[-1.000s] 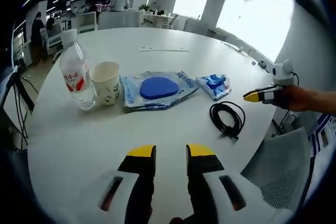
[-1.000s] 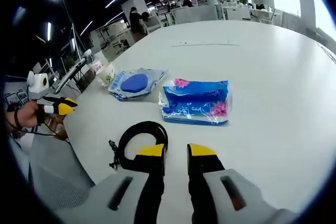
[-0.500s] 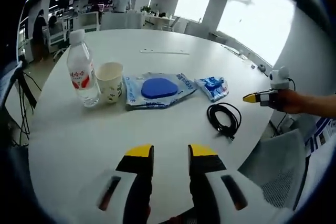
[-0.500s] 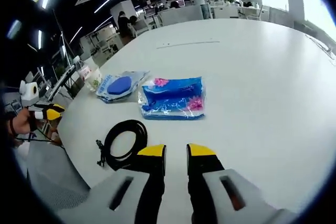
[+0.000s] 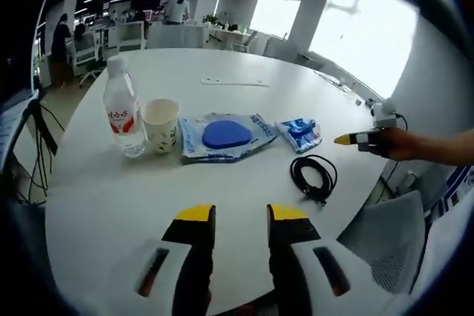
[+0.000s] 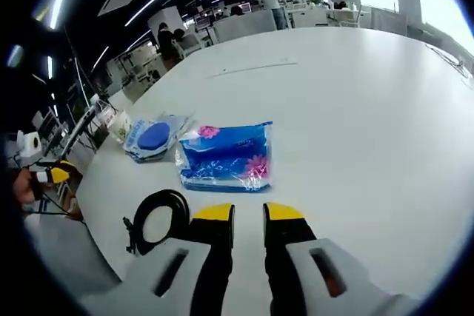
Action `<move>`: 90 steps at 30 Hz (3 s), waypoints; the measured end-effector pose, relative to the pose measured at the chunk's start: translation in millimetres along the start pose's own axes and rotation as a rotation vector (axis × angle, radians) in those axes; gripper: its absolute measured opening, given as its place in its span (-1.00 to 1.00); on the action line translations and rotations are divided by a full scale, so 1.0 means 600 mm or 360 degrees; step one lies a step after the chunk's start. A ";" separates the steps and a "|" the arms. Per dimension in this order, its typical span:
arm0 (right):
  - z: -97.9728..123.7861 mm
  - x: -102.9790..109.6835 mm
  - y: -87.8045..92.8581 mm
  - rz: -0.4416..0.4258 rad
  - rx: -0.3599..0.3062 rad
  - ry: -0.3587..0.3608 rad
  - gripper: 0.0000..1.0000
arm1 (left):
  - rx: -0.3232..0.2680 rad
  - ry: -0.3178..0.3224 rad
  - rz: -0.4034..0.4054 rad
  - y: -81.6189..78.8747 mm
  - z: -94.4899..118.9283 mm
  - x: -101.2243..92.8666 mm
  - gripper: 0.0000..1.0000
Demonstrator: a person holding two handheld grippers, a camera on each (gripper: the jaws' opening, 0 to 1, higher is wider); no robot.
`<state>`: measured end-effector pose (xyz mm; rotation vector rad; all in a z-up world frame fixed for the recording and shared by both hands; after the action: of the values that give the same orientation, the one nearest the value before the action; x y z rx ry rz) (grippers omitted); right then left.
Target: Arrange the tabletop items into an orderly group along one side of the table until the central work area is clear of visible clutter.
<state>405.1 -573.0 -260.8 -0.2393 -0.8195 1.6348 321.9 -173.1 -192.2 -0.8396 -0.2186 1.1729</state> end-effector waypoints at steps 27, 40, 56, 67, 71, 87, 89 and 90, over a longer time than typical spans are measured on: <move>-0.079 -0.034 -0.057 -0.0054 0.0072 0.0030 -0.80 | -0.0053 -0.0063 0.0030 -0.017 0.034 0.014 -0.38; -0.097 -0.021 -0.070 -0.0162 0.0040 0.0071 -1.00 | -0.0037 -0.0090 0.0063 -0.007 0.036 0.015 -0.41; -0.117 -0.022 -0.107 -0.0183 0.0029 0.0110 -1.00 | -0.0043 -0.0121 0.0086 0.003 0.048 0.029 -0.41; -0.119 -0.021 -0.100 -0.0165 0.0057 0.0126 -0.94 | -0.0045 -0.0130 0.0094 0.006 0.052 0.031 -0.41; -0.117 -0.020 -0.103 -0.0165 0.0048 0.0110 -0.93 | -0.0066 -0.0125 0.0110 0.002 0.054 0.032 -0.40; -0.095 -0.016 -0.094 -0.0152 0.0047 0.0105 -0.90 | -0.0084 -0.0126 0.0090 0.000 0.057 0.031 -0.40; -0.090 -0.015 -0.094 -0.0146 0.0046 0.0107 -0.90 | -0.0087 -0.0123 0.0087 -0.001 0.056 0.032 -0.40; -0.088 -0.014 -0.093 -0.0143 0.0046 0.0108 -0.89 | -0.0086 -0.0124 0.0083 -0.002 0.056 0.033 -0.40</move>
<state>481.0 -559.9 -266.7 -0.2331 -0.7449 1.5452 312.0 -140.3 -173.8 -0.8521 -0.2948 1.2541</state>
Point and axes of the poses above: the point that each gripper's makers call its tool centre point, and the gripper's own axes: z roughly backward along the fingers, x roughly to its left, y roughly out of its underside, the point moved 5 cm from there along z, roughly backward along the fingers, and after that the axes turned 5 degrees about x, right-handed, at the moved point
